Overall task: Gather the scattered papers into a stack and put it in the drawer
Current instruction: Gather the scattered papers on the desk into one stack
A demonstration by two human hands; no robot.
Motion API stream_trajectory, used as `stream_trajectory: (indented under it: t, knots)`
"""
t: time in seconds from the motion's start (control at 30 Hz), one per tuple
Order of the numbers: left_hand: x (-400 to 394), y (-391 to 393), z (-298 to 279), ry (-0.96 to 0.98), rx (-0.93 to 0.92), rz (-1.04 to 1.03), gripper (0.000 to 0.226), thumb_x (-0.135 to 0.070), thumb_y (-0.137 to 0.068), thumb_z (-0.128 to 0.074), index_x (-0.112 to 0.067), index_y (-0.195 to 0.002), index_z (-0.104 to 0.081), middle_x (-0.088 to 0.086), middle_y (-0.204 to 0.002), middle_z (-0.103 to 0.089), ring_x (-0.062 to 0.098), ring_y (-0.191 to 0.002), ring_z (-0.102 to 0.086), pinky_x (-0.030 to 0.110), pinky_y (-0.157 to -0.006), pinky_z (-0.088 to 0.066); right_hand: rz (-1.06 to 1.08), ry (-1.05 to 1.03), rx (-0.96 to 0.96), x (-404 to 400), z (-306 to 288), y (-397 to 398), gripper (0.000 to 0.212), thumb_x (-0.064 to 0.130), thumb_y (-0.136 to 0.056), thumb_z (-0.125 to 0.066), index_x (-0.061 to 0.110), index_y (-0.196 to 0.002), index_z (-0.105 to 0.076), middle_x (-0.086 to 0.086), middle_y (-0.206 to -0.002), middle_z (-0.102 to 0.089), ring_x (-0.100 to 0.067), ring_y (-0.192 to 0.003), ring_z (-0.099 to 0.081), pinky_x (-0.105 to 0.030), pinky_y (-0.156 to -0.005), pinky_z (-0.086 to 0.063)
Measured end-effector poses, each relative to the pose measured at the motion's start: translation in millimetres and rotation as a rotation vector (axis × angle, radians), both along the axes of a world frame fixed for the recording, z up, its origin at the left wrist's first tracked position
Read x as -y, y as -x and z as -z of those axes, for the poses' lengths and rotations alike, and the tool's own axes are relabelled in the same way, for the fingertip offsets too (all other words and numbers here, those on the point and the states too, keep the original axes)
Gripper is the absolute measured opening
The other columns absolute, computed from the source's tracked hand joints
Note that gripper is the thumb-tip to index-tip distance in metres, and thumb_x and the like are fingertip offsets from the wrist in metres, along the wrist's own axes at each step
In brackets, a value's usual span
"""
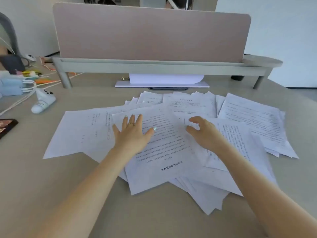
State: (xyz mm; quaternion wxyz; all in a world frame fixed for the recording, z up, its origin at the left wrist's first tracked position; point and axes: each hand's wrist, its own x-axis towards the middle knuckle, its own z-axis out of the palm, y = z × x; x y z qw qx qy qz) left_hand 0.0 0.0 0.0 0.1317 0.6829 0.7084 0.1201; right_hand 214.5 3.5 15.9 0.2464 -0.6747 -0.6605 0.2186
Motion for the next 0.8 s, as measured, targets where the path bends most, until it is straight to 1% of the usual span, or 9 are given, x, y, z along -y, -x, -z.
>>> stream_trajectory:
  t: [0.13, 0.27, 0.33, 0.4, 0.47, 0.57, 0.67, 0.73, 0.8]
  knots:
    - [-5.6, -9.9, 17.1, 0.022, -0.130, 0.026, 0.073, -0.063, -0.090, -0.017, -0.026, -0.151, -0.002, -0.001, -0.161, 0.000, 0.018, -0.147, 0.005, 0.055, -0.115, 0.003, 0.016, 0.090, 0.027, -17.7, -1.3, 8.4, 0.048, 0.042, -0.091, -0.044, 0.024, -0.135, -0.038, 0.001, -0.138, -0.049, -0.026, -0.125, -0.042, -0.041, -0.100, -0.039]
    - [-7.7, -13.8, 26.1, 0.002, -0.107, 0.046, 0.069, -0.061, -0.091, -0.017, -0.029, -0.150, -0.006, -0.006, -0.161, 0.000, 0.014, -0.147, 0.004, 0.049, -0.114, 0.003, -0.010, 0.083, 0.063, -29.6, 5.0, 14.8, 0.049, 0.041, -0.090, -0.042, 0.027, -0.137, -0.034, 0.005, -0.138, -0.049, -0.022, -0.127, -0.040, -0.040, -0.105, -0.032]
    - [-8.8, -18.5, 25.4, 0.008, -0.092, 0.051, 0.068, -0.060, -0.091, -0.018, -0.029, -0.150, -0.006, -0.005, -0.161, 0.003, 0.015, -0.147, 0.006, 0.048, -0.115, 0.004, -0.041, 0.102, -0.033, -31.1, 4.2, 18.6, 0.050, 0.041, -0.090, -0.044, 0.029, -0.137, -0.033, 0.005, -0.138, -0.048, -0.020, -0.120, -0.046, -0.037, -0.095, -0.037]
    - [-9.0, -22.0, 23.1, 0.006, -0.048, 0.069, 0.066, -0.057, -0.092, -0.021, -0.028, -0.150, -0.008, -0.004, -0.161, 0.003, 0.016, -0.147, 0.005, 0.046, -0.116, 0.003, -0.069, 0.108, -0.082, -28.0, 5.4, 20.5, 0.051, 0.041, -0.089, -0.047, 0.032, -0.137, -0.031, 0.003, -0.137, -0.048, -0.021, -0.115, -0.049, -0.033, -0.085, -0.037]
    - [-13.4, -12.8, 17.3, -0.015, 0.000, 0.047, 0.065, -0.055, -0.093, -0.023, -0.028, -0.151, -0.008, -0.003, -0.161, 0.003, 0.017, -0.147, 0.005, 0.043, -0.117, 0.003, -0.089, 0.106, -0.094, -23.8, 7.7, 17.6, 0.055, 0.039, -0.089, -0.050, 0.034, -0.139, -0.027, 0.002, -0.135, -0.047, -0.021, -0.116, -0.047, -0.032, -0.084, -0.035]
    - [-27.3, 27.4, 8.7, -0.104, -0.049, -0.139, 0.064, -0.054, -0.094, -0.022, -0.028, -0.150, -0.009, -0.001, -0.161, 0.000, 0.019, -0.148, 0.004, 0.047, -0.116, 0.004, -0.116, 0.098, -0.116, -22.2, 9.4, 12.5, 0.060, 0.028, -0.088, -0.055, 0.035, -0.140, -0.026, 0.007, -0.119, -0.047, -0.016, -0.101, -0.046, -0.032, -0.082, -0.035]
    - [-35.2, 78.2, 13.3, -0.002, -0.072, -0.360, 0.064, -0.055, -0.093, -0.019, -0.028, -0.150, -0.008, 0.001, -0.161, -0.001, 0.022, -0.147, 0.004, 0.055, -0.114, 0.004, -0.100, 0.045, -0.149, -28.9, 13.2, 8.1, 0.061, 0.016, -0.086, -0.057, 0.033, -0.138, -0.031, 0.006, -0.104, -0.051, -0.016, -0.081, -0.052, -0.032, -0.071, -0.040]
    - [-34.8, 96.2, 20.0, 0.119, -0.080, -0.393, 0.066, -0.056, -0.092, -0.017, -0.027, -0.151, -0.007, 0.000, -0.161, 0.002, 0.022, -0.147, 0.005, 0.057, -0.114, 0.002, -0.055, -0.006, -0.178, -33.9, 16.0, 3.2, 0.058, 0.014, -0.085, -0.057, 0.031, -0.137, -0.035, 0.007, -0.096, -0.055, -0.019, -0.080, -0.053, -0.032, -0.070, -0.042]
    - [-34.6, 98.3, 23.4, 0.157, -0.121, -0.325, 0.066, -0.058, -0.092, -0.015, -0.028, -0.151, -0.006, -0.001, -0.161, 0.004, 0.020, -0.147, 0.006, 0.056, -0.114, 0.000, -0.005, -0.047, -0.198, -37.3, 16.4, -3.4, 0.050, 0.012, -0.086, -0.055, 0.029, -0.132, -0.042, 0.010, -0.088, -0.055, -0.021, -0.083, -0.054, -0.032, -0.070, -0.042]
